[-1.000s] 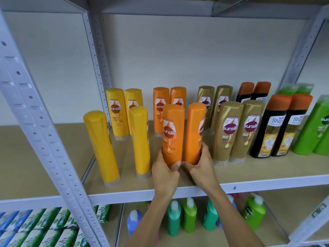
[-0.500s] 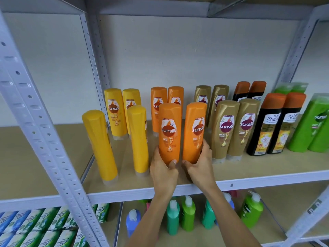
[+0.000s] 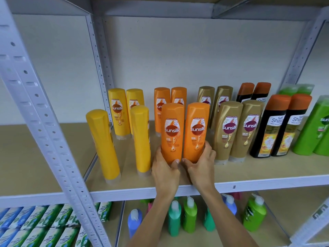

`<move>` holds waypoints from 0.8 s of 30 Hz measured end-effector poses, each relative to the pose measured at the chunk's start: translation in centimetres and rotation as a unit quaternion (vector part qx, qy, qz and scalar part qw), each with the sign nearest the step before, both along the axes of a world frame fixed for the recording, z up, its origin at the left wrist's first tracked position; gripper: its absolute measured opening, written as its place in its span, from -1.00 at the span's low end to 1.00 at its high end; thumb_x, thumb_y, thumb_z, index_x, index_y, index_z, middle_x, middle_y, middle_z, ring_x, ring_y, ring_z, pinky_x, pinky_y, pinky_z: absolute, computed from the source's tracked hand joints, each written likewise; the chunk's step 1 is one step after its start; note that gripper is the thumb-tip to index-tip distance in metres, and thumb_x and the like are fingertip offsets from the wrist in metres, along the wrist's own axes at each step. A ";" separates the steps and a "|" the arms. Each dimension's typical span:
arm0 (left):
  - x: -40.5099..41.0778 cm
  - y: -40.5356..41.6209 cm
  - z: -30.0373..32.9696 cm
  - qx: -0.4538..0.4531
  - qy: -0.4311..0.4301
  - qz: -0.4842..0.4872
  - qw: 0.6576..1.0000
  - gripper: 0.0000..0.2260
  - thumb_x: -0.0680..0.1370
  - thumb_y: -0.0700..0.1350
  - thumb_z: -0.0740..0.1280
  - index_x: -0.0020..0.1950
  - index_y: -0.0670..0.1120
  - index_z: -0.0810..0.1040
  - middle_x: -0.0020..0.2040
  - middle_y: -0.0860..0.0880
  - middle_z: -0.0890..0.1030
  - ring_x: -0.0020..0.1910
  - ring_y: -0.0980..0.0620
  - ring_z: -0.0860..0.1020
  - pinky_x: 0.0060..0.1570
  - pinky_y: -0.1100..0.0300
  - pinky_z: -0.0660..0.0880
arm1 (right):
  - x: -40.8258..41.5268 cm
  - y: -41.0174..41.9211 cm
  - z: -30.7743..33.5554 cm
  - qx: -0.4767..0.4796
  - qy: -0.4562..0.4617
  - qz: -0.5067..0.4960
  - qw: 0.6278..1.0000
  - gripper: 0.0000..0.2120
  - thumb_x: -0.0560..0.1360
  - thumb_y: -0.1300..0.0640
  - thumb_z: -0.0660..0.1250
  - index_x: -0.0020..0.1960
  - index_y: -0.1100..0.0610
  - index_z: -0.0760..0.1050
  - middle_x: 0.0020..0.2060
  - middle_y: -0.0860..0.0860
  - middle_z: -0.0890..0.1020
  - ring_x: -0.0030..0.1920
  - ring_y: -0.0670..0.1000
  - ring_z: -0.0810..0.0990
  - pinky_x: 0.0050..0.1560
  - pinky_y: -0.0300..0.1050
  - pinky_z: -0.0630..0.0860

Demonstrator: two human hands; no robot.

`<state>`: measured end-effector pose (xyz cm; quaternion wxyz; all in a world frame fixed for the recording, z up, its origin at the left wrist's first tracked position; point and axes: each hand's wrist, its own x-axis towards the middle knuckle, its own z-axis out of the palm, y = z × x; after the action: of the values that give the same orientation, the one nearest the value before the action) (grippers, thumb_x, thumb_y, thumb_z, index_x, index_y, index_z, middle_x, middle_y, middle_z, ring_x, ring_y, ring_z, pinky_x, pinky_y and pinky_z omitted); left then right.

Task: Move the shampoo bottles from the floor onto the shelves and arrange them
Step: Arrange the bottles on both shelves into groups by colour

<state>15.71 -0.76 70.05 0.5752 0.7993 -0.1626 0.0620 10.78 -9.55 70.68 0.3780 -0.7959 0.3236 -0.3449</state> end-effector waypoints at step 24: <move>-0.6 11.4 -0.6 -0.102 -0.064 0.115 0.986 -0.83 0.50 -0.23 0.36 0.00 0.03 0.54 -0.20 0.10 0.62 -0.20 0.19 0.56 -0.14 0.16 0.52 | -1.2 7.8 -1.6 -0.041 -0.109 0.124 0.985 -0.54 0.44 0.28 0.41 0.30 0.09 0.41 0.11 -0.06 0.50 0.15 -0.07 0.50 0.21 -0.07 0.47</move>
<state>15.08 10.61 69.44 0.6310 0.7444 -0.0988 0.1947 9.60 -1.75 69.07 0.4175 -0.8024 0.1648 -0.3933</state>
